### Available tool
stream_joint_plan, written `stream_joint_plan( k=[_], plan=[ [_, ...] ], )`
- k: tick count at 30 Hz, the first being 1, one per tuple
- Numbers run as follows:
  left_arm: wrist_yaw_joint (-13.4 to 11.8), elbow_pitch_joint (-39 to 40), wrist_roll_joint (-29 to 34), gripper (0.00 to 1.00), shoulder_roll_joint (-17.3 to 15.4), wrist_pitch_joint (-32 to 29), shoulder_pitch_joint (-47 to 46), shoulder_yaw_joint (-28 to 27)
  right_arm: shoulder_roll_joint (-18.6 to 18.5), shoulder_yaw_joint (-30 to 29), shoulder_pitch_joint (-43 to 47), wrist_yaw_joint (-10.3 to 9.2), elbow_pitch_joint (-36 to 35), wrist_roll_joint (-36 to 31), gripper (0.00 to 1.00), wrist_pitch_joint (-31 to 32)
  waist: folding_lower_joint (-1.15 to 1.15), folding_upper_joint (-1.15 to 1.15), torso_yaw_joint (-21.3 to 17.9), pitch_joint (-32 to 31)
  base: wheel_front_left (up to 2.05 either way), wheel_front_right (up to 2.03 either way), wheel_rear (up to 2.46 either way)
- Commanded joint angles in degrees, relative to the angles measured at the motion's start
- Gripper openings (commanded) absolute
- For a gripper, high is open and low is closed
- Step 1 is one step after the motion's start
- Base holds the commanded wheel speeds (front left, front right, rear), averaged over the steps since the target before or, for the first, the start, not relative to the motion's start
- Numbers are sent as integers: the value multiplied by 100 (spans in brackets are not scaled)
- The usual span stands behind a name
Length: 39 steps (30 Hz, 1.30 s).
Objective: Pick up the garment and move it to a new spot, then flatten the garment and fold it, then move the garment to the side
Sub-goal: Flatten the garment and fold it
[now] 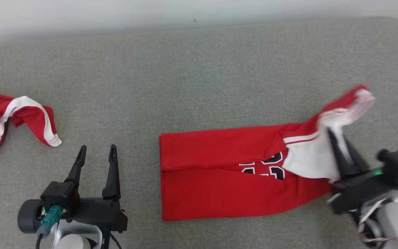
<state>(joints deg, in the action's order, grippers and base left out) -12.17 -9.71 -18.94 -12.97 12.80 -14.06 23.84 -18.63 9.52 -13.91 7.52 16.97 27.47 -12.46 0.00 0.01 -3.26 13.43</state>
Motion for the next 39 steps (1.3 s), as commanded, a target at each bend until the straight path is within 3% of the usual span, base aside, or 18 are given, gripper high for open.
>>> stream_joint_plan(
  k=[1,6,10,17,27,28,30,31,39],
  plan=[
    [-21,31,-34,100,-48,9,24,-11,93,145,89,-6,-375,-94,0,90,0,-1,-13,-7,0,0,0],
    [6,45,-50,100,-28,9,-61,27,418,820,251,-5,-1514,-199,0,609,0,-1,52,-7,0,0,0],
    [28,11,-53,100,1,-6,-125,79,688,1329,86,-5,-1722,-172,0,818,0,-1,155,6,0,0,0],
    [56,-63,-58,100,89,8,-216,192,1028,2252,-379,-4,-912,27,0,798,0,-1,426,62,0,0,0],
    [90,-151,-54,100,168,51,-323,285,1230,2625,-909,-5,276,433,0,392,0,-1,636,157,0,0,0],
    [86,-160,-56,100,168,57,-335,288,1262,2648,-946,-5,344,498,10,340,0,-1,637,167,0,0,0],
    [69,-167,-59,100,162,62,-346,287,1324,2775,-1006,-4,440,623,89,307,0,-1,623,181,0,0,0],
    [68,-174,-65,100,159,48,-347,293,1344,2818,-1020,-5,455,690,100,264,0,-1,612,183,0,0,0],
    [2,-184,-83,100,79,18,-284,277,1431,2905,-971,-5,-120,1080,100,-99,0,-1,444,143,0,0,0]
  ],
)
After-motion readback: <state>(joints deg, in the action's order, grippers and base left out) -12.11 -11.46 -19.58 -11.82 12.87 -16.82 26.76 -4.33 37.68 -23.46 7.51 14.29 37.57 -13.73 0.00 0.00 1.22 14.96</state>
